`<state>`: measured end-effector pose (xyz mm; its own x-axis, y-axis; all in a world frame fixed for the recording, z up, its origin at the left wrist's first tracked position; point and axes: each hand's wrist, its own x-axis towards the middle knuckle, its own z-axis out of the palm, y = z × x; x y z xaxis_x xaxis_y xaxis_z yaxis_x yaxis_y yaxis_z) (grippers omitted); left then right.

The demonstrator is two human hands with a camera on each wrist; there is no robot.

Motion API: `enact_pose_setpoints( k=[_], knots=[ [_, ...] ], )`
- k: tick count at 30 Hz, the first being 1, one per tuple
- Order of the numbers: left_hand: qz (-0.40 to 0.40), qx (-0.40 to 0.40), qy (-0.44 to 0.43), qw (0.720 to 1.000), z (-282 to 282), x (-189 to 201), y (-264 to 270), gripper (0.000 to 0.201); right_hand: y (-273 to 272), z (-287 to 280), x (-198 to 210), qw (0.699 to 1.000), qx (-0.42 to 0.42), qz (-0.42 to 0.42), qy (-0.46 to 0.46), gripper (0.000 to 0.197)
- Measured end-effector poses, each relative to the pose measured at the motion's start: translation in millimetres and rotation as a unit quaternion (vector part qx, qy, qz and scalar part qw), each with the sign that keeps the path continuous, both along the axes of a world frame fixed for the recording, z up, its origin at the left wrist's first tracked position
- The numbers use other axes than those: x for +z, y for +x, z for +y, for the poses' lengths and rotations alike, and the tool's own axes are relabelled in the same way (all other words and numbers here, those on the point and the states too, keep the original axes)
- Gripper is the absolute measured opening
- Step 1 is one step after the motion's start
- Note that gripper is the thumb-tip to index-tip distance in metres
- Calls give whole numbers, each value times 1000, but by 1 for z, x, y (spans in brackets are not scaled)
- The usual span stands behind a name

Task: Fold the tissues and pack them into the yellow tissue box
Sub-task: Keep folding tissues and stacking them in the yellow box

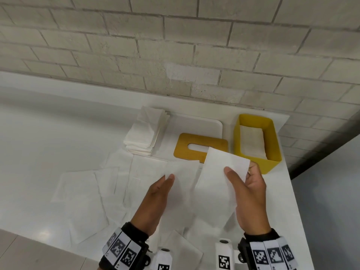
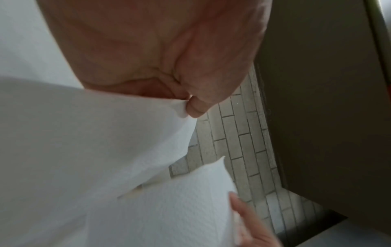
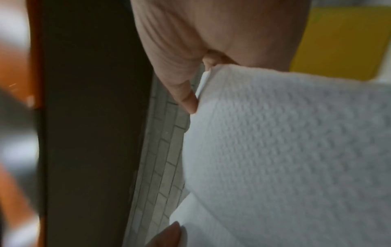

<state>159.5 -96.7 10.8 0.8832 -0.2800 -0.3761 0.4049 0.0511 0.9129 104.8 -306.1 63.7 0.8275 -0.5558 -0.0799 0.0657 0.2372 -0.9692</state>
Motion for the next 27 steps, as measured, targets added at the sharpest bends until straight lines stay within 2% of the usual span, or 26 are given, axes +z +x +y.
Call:
enact_pose_setpoints(
  k=[3,5,8,12,14,16,19,21,27],
  knots=[
    [-28,0,11,1000,3,18,2,43,-12,-1,20,976,7,-65,-207,45],
    [-36,-7,13,999,3,25,3,34,-15,0,30,954,20,-83,-288,50],
    [-33,-23,20,999,-2,33,2,33,-14,1,34,964,59,-91,-242,52],
    [-3,-55,-10,998,-6,31,1,50,-14,10,32,984,119,-72,-109,47],
    [4,-66,-32,997,-9,34,-1,42,-13,18,28,987,132,-58,-72,50],
    [18,-61,-69,996,-13,39,-4,42,-10,23,23,989,124,-35,-75,52],
    [42,-56,-121,990,-17,44,-9,53,-7,27,14,993,110,-4,-45,53],
    [46,-64,-127,989,-18,46,-12,52,-6,27,11,994,107,3,-36,55],
    [58,-55,-121,989,-23,45,-13,52,-6,25,16,990,110,-6,-84,61]
  ],
)
